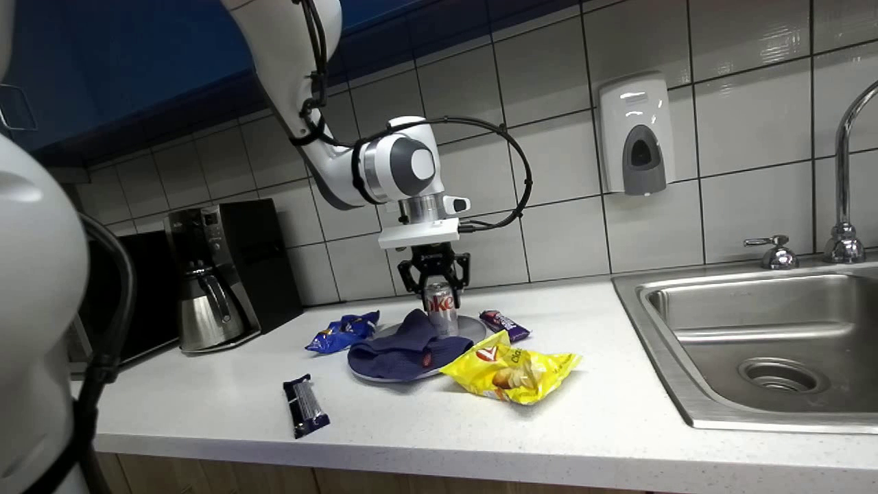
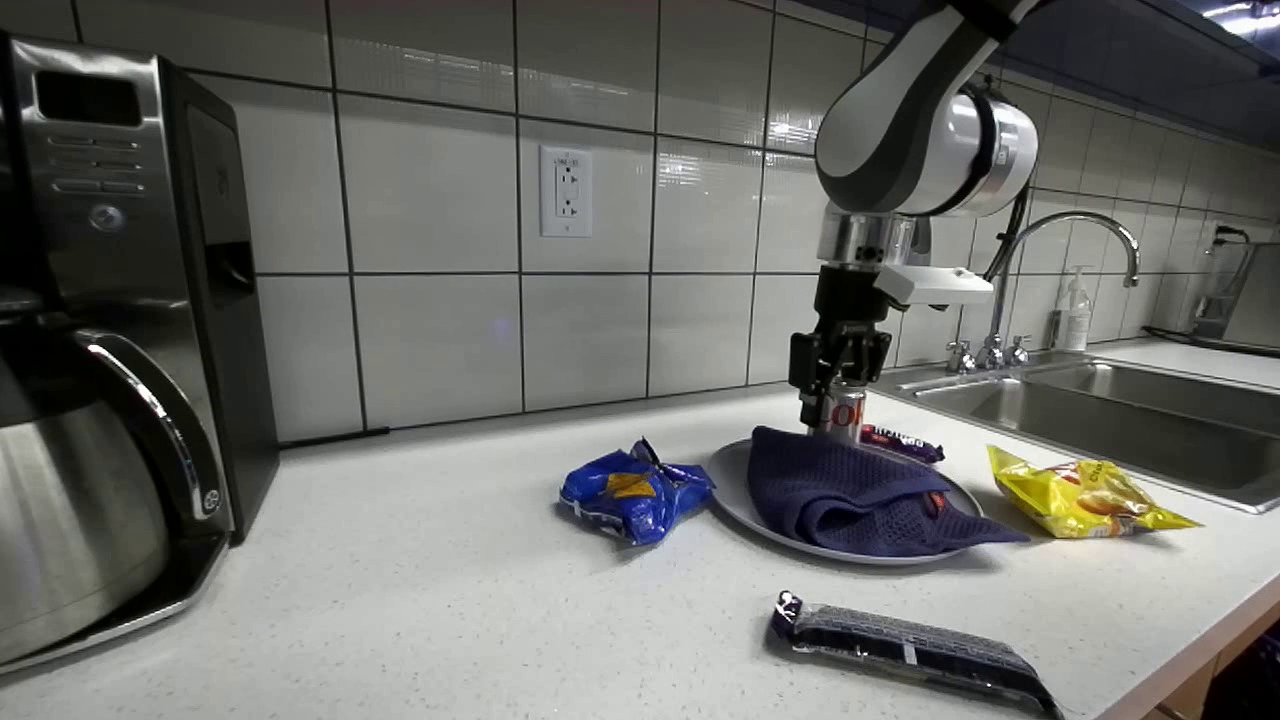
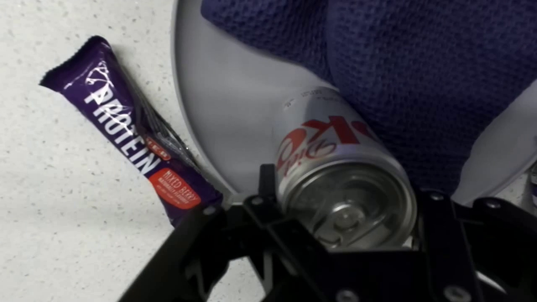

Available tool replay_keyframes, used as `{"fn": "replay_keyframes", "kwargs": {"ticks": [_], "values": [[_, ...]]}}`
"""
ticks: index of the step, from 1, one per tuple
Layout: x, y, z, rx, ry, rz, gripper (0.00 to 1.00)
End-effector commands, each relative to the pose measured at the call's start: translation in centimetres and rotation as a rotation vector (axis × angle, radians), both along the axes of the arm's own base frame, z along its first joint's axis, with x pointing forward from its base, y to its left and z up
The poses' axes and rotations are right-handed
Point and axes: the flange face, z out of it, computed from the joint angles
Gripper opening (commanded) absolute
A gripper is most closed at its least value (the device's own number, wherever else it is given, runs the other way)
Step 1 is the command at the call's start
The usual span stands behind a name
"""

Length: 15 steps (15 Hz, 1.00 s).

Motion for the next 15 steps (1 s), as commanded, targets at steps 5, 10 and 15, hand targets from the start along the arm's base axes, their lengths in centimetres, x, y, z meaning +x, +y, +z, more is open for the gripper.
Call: {"fn": "replay_keyframes", "kwargs": {"ticks": [5, 10, 15], "values": [[1.8, 0.6, 2.2, 0.027, -0.022, 0.009, 0.38], [3.5, 0.2, 3.5, 0.025, -0.057, 0.009, 0.38], [5.7, -1.4, 3.9, 0.025, -0.082, -0.005, 0.38]]}}
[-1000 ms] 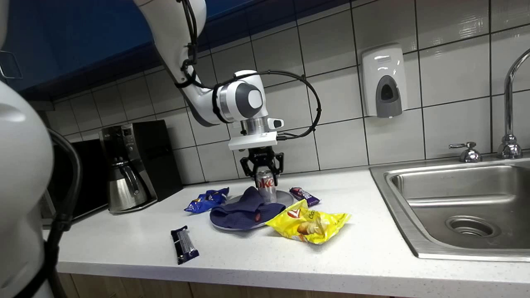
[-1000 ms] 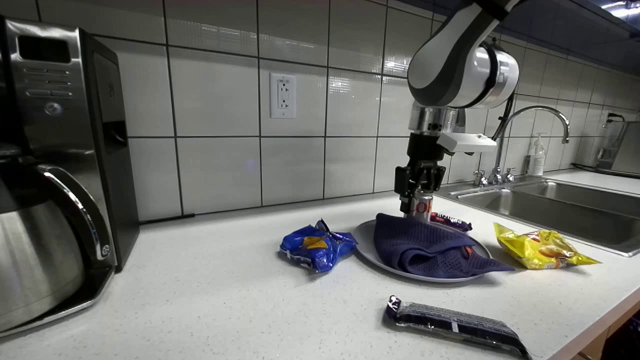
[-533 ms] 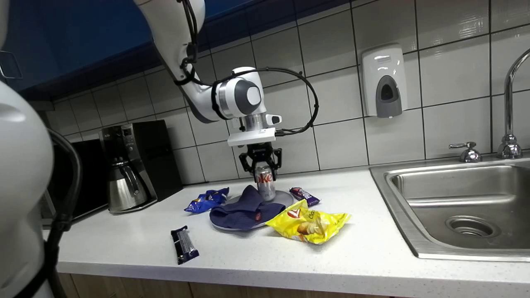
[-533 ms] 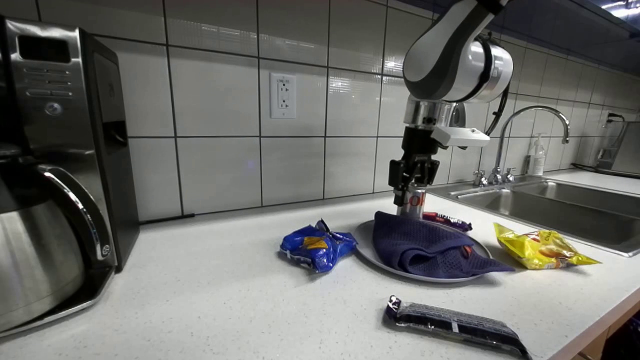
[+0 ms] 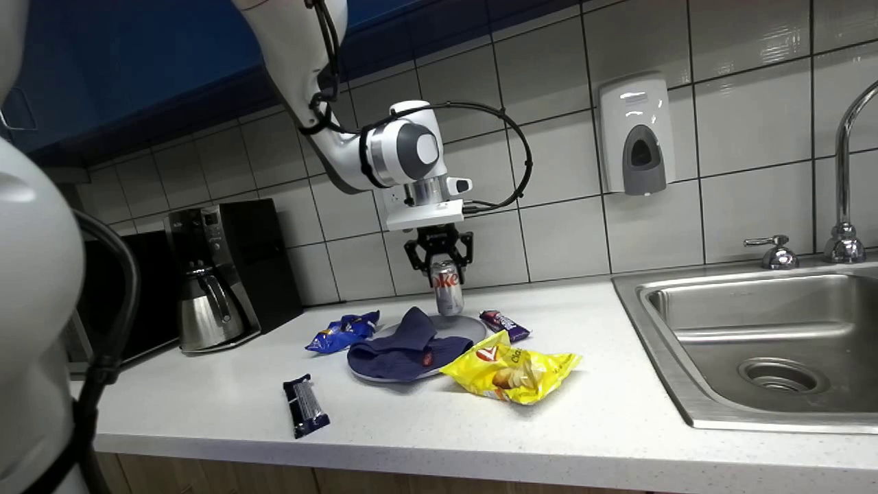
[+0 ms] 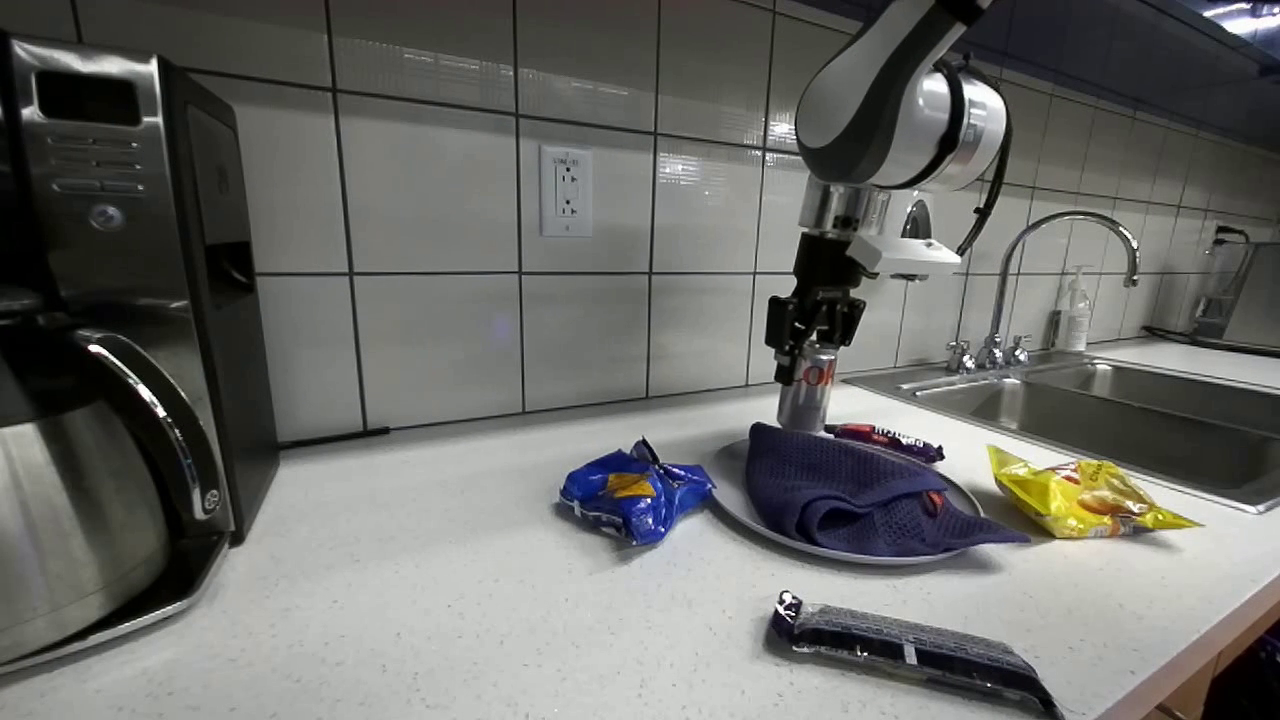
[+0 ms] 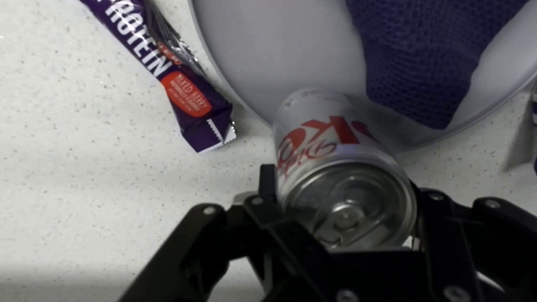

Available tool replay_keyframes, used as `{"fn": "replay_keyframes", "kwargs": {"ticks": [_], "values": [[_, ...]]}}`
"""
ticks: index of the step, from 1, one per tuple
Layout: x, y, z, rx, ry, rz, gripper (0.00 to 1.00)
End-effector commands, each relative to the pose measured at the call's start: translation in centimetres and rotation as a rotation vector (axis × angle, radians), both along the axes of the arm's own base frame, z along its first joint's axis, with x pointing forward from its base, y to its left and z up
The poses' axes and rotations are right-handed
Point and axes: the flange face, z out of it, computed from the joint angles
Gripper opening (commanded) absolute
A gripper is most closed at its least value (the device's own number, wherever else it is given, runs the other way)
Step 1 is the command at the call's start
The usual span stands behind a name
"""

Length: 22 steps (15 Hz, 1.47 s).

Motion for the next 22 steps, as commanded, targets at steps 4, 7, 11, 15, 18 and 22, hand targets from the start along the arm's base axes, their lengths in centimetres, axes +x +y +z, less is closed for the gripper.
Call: {"fn": "replay_keyframes", "kwargs": {"ticks": [4, 7, 11, 15, 18, 22], "values": [[3.9, -2.4, 0.5, 0.024, -0.016, -0.02, 0.38], [5.3, -3.0, 0.2, 0.023, -0.022, -0.029, 0.38], [6.5, -2.9, -0.6, 0.022, -0.005, -0.031, 0.38], [7.3, -2.7, -1.3, 0.018, 0.023, -0.029, 0.38], [7.6, -2.7, -1.5, 0.015, 0.035, -0.029, 0.38], [7.9, -2.7, -1.7, 0.006, 0.053, -0.032, 0.38]]}}
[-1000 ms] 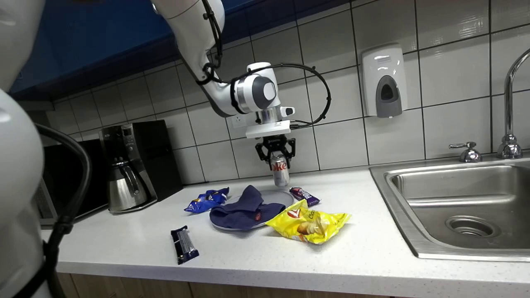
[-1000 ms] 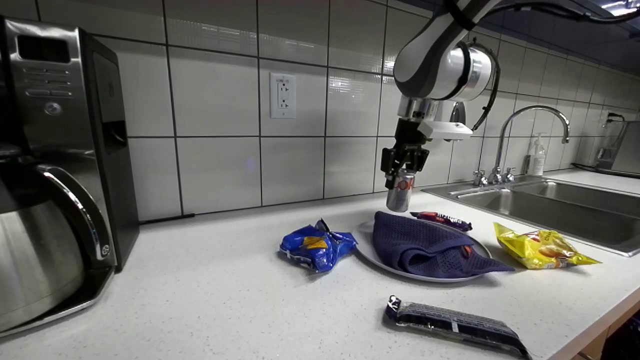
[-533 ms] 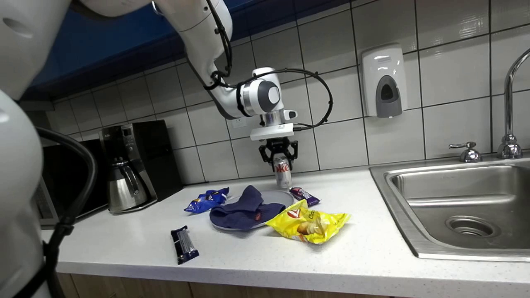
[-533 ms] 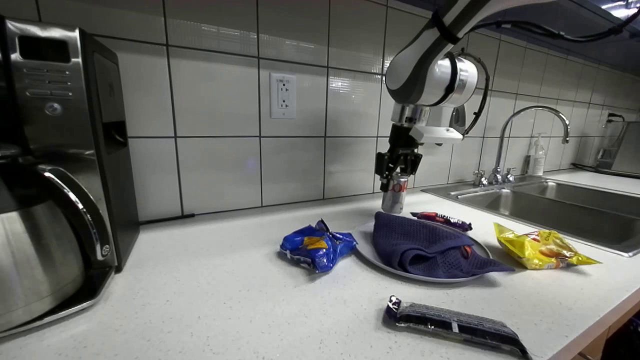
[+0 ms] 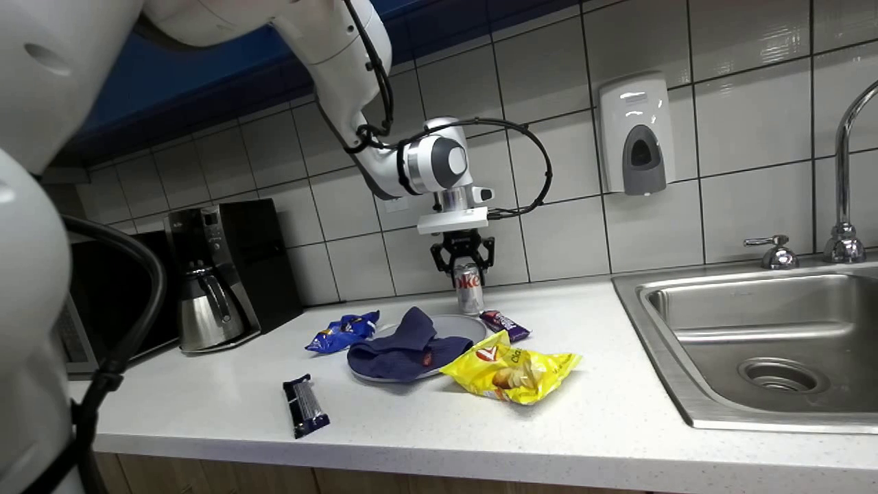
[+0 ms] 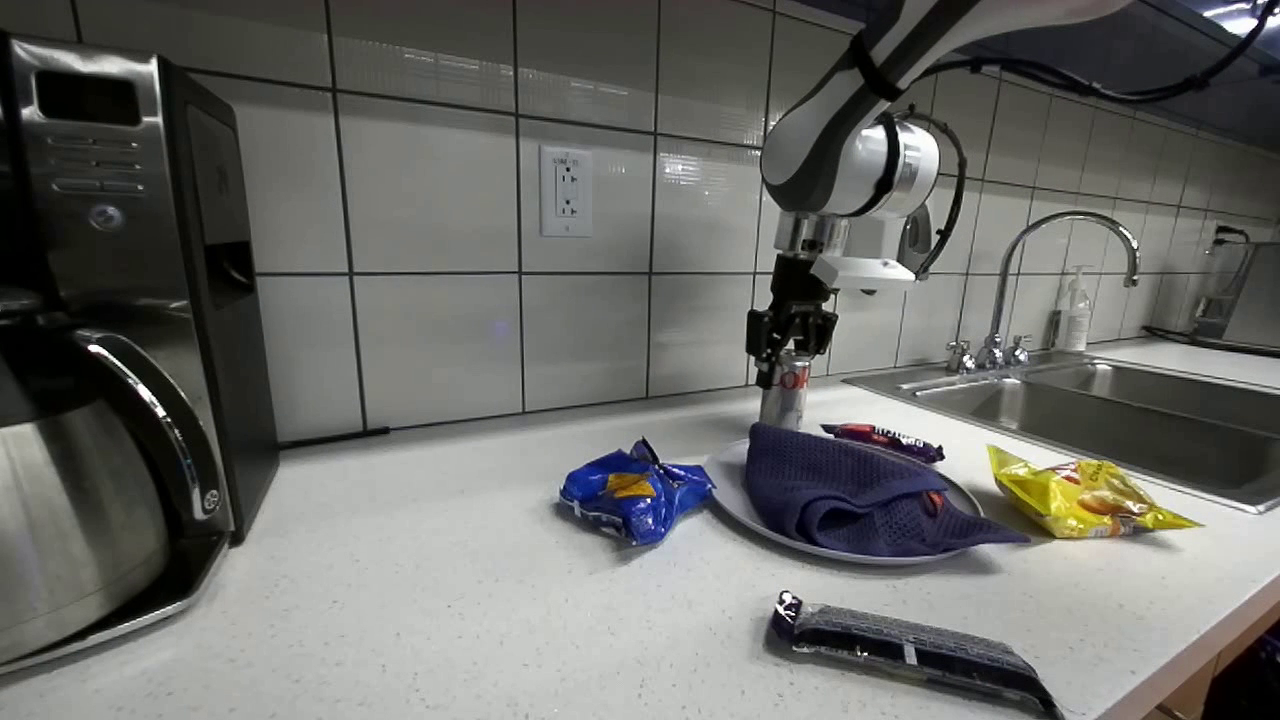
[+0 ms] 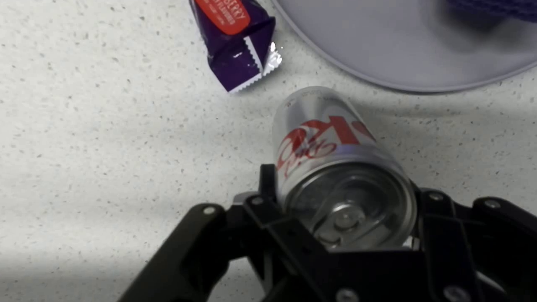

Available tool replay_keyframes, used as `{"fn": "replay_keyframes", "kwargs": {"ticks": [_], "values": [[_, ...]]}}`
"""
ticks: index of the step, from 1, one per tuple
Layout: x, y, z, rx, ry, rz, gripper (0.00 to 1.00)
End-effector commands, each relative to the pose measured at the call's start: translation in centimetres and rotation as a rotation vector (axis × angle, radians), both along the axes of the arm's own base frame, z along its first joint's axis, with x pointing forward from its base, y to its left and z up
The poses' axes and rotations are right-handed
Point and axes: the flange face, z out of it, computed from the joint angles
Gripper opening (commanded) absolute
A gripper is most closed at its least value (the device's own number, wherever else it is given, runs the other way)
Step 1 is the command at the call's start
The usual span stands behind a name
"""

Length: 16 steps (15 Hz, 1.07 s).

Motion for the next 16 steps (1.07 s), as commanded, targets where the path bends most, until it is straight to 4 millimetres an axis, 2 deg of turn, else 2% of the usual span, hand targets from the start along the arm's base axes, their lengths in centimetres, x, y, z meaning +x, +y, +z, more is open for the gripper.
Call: {"fn": "replay_keyframes", "kwargs": {"ticks": [1, 4, 5, 6, 7, 9, 16], "values": [[1.0, 0.0, 0.8, -0.003, 0.02, -0.001, 0.38], [1.0, 0.1, 0.7, -0.006, 0.031, 0.003, 0.38], [1.1, 0.1, 0.6, -0.007, 0.034, 0.005, 0.52], [1.1, 0.2, 0.5, -0.008, 0.038, 0.006, 0.87], [1.1, 0.2, 0.4, -0.008, 0.043, 0.006, 0.89], [1.0, 0.3, 0.4, -0.008, 0.048, 0.009, 0.99], [-0.1, 1.2, 0.8, -0.013, 0.073, 0.026, 1.0]]}}
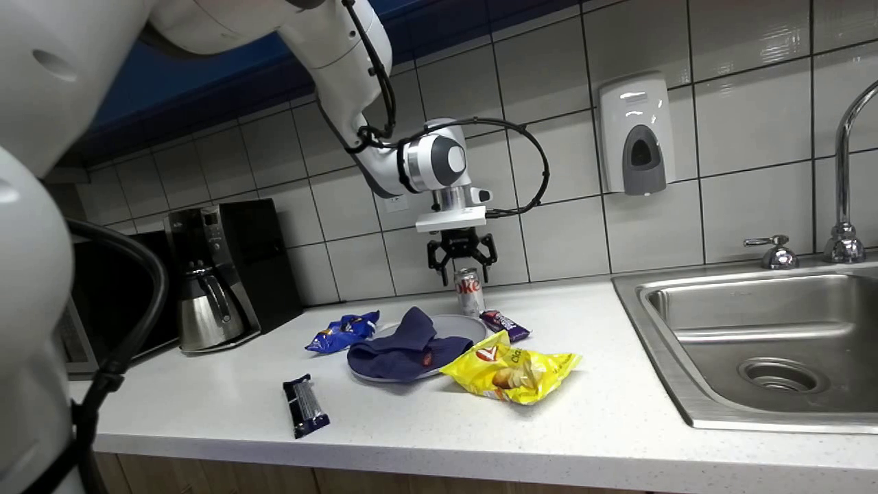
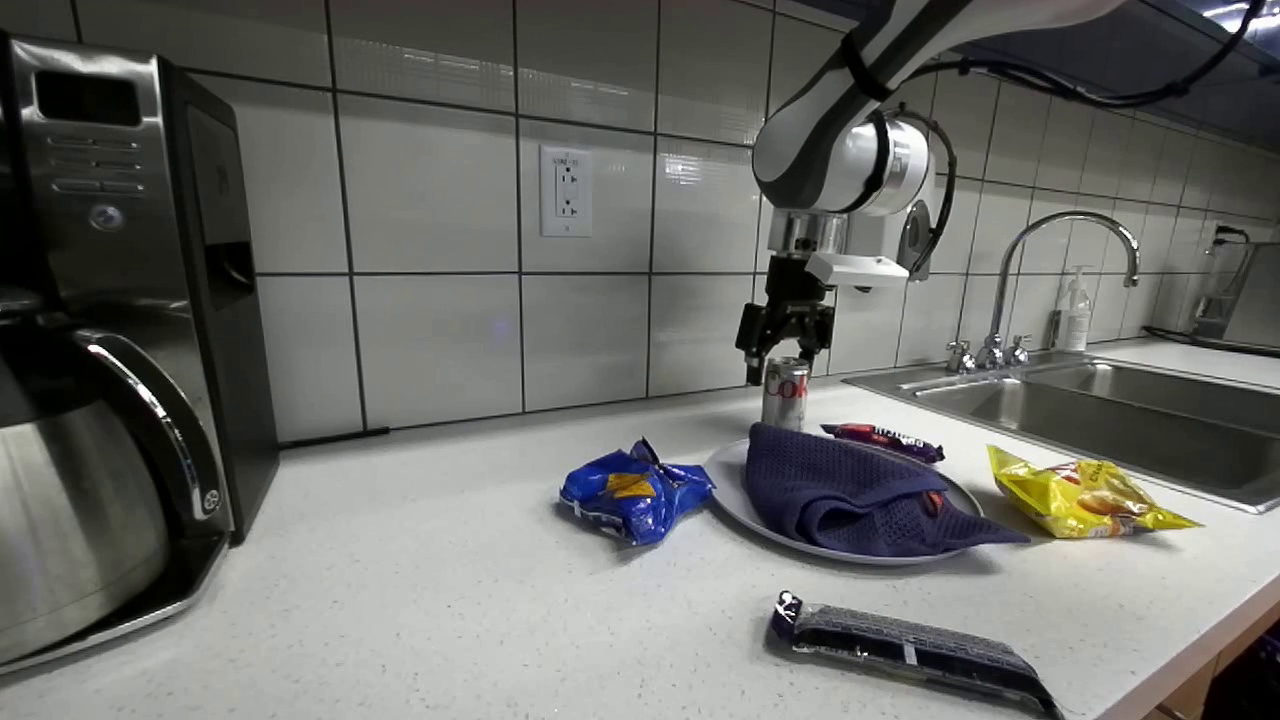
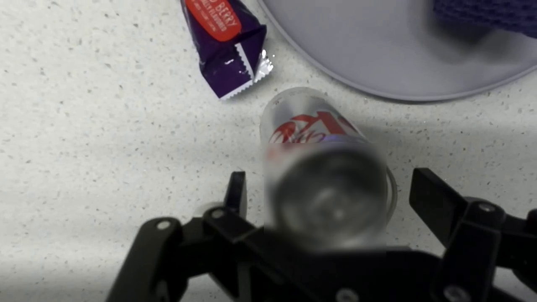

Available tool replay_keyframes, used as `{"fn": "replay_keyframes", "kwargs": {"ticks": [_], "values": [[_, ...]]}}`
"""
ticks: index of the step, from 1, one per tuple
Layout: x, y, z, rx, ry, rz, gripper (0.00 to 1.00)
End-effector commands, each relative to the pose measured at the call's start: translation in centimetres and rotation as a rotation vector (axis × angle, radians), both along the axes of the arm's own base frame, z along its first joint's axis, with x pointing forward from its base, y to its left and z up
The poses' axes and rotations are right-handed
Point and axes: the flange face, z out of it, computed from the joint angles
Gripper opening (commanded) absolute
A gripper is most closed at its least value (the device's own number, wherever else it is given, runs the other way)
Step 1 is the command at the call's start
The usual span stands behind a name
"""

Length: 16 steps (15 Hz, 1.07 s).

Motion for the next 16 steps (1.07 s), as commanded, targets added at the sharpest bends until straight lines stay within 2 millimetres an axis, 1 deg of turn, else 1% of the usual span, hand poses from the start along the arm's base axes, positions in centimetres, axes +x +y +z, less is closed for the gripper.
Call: {"fn": "replay_keyframes", "kwargs": {"ticks": [1, 4, 10, 13, 16], "values": [[-0.9, 0.9, 1.0, -0.013, 0.028, 0.016, 1.0], [-1.9, 1.5, 1.2, -0.027, 0.023, 0.015, 1.0], [-4.3, 0.2, 2.5, -0.106, 0.037, -0.034, 1.0], [-5.6, 0.0, 3.2, -0.121, 0.041, -0.051, 1.0], [-6.8, 0.7, 3.4, -0.109, 0.052, -0.047, 1.0]]}}
